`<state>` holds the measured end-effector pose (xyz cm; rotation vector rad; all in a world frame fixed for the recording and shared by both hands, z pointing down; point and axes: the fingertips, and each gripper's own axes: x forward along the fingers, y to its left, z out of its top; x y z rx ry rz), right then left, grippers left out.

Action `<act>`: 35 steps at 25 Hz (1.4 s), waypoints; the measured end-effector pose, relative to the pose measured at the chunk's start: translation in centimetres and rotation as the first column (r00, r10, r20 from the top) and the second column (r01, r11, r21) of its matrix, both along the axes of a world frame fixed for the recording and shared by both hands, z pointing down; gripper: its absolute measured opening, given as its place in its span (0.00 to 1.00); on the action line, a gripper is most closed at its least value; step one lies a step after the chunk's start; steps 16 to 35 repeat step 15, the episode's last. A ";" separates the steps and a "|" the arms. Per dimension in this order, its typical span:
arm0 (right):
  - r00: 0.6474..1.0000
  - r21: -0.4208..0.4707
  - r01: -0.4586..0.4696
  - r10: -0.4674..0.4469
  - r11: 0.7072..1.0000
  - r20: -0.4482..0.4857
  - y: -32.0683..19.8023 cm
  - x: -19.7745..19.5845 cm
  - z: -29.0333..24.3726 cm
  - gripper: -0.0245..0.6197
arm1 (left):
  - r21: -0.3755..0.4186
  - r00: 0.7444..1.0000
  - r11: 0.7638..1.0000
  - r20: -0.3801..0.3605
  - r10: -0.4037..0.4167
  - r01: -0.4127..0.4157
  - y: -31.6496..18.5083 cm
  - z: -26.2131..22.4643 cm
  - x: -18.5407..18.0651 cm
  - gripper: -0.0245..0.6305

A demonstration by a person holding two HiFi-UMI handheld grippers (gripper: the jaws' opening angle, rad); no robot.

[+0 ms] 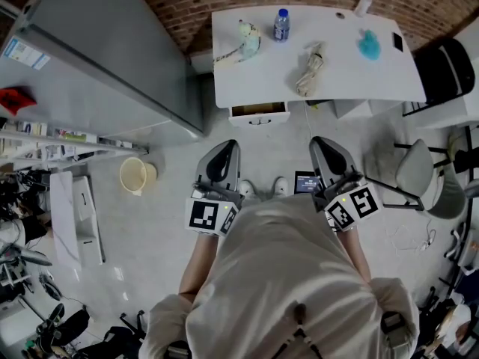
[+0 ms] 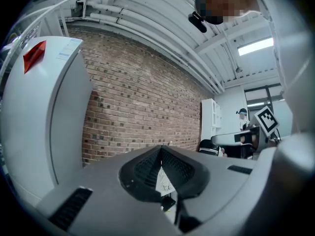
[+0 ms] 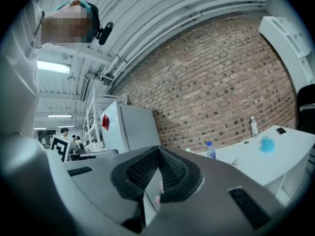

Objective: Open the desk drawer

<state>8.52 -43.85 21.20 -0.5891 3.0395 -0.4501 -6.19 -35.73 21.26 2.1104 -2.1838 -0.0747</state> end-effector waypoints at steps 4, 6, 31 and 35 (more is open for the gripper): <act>1.000 -0.010 -0.012 0.012 1.000 -0.003 -0.2 0.8 0.2 0.08 | -0.001 1.000 1.000 0.000 -0.006 0.006 0.2 0.2 0.4 0.05; 1.000 -0.006 -0.011 0.011 1.000 -0.002 -0.3 0.9 0.2 0.08 | -0.001 1.000 1.000 0.001 -0.009 0.009 0.2 0.3 0.5 0.05; 1.000 -0.003 -0.005 0.005 1.000 0.006 -0.9 1.2 0.3 0.08 | 0.008 1.000 1.000 0.006 -0.023 0.023 -0.3 0.2 1.0 0.05; 1.000 -0.003 -0.005 0.005 1.000 0.006 -0.9 1.2 0.3 0.08 | 0.008 1.000 1.000 0.006 -0.023 0.023 -0.3 0.2 1.0 0.05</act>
